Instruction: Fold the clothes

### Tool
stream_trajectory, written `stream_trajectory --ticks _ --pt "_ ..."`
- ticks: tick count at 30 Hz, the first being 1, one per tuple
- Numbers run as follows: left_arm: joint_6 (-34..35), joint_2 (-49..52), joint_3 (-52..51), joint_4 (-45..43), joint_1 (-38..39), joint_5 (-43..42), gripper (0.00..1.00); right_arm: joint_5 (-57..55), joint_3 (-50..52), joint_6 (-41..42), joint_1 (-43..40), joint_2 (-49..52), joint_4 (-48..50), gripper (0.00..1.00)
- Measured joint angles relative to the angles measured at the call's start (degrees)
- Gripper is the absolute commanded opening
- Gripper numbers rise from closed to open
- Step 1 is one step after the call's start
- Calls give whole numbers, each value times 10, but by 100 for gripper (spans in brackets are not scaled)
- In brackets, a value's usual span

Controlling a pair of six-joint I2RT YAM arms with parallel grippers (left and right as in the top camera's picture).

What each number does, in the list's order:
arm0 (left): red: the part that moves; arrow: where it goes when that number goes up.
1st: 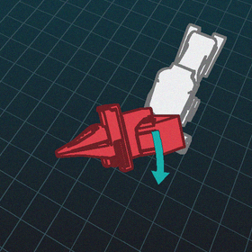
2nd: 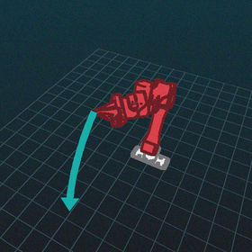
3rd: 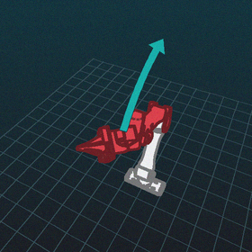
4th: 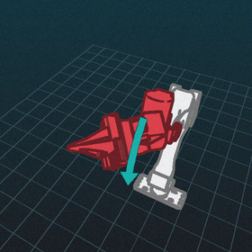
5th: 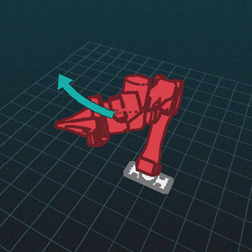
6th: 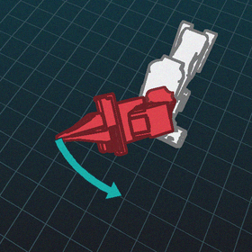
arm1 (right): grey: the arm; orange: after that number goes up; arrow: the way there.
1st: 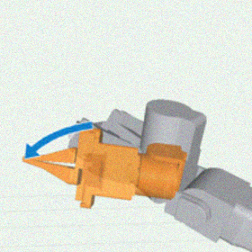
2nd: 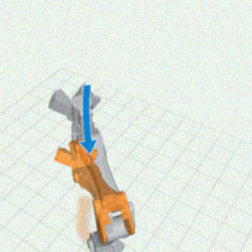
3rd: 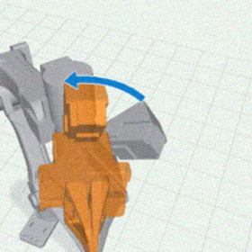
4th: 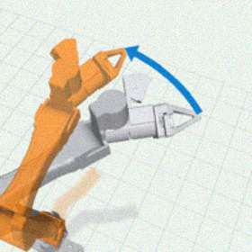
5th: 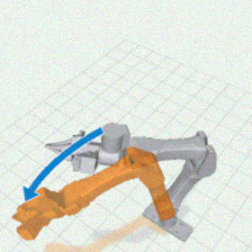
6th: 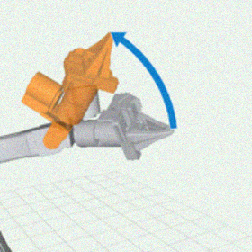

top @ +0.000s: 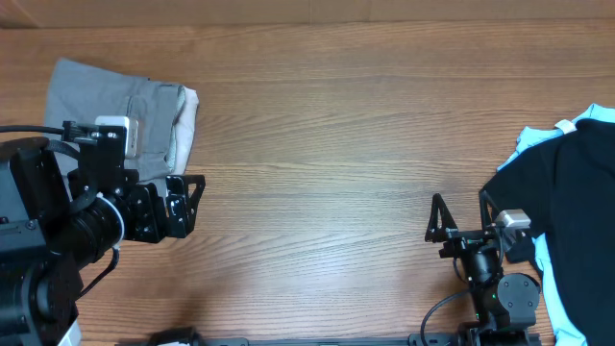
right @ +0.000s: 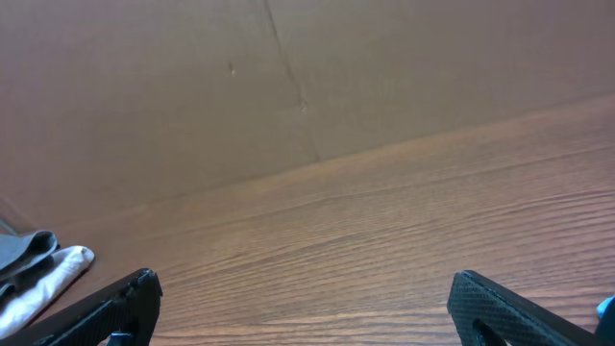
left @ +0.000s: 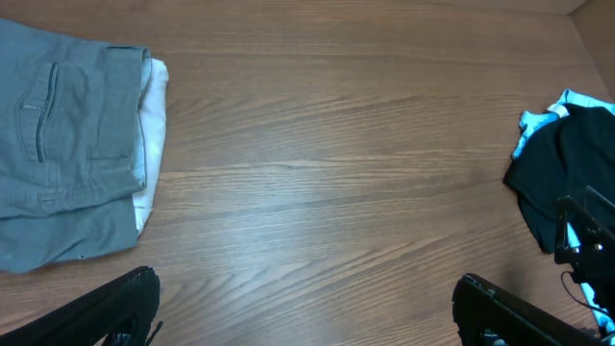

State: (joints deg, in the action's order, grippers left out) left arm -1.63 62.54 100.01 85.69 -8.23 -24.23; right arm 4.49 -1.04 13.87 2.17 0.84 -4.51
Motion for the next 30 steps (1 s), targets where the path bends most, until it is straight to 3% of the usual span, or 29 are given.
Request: stream_trajectory --ticks 7,14,19,25,30 --pt "0 0 0 0 2 0 100 0 0 0 0 0 0 100" --pt "0 -12 -3 -28 64 13 100 0 0 0 0 0 0 100" --pt "-3 -81 -83 -224 99 43 100 0 0 0 0 0 0 100" --pt "-3 -220 -320 -518 106 49 100 0 0 0 0 0 0 100" --pt "-3 -313 -528 -688 100 50 100 0 0 0 0 0 0 100"
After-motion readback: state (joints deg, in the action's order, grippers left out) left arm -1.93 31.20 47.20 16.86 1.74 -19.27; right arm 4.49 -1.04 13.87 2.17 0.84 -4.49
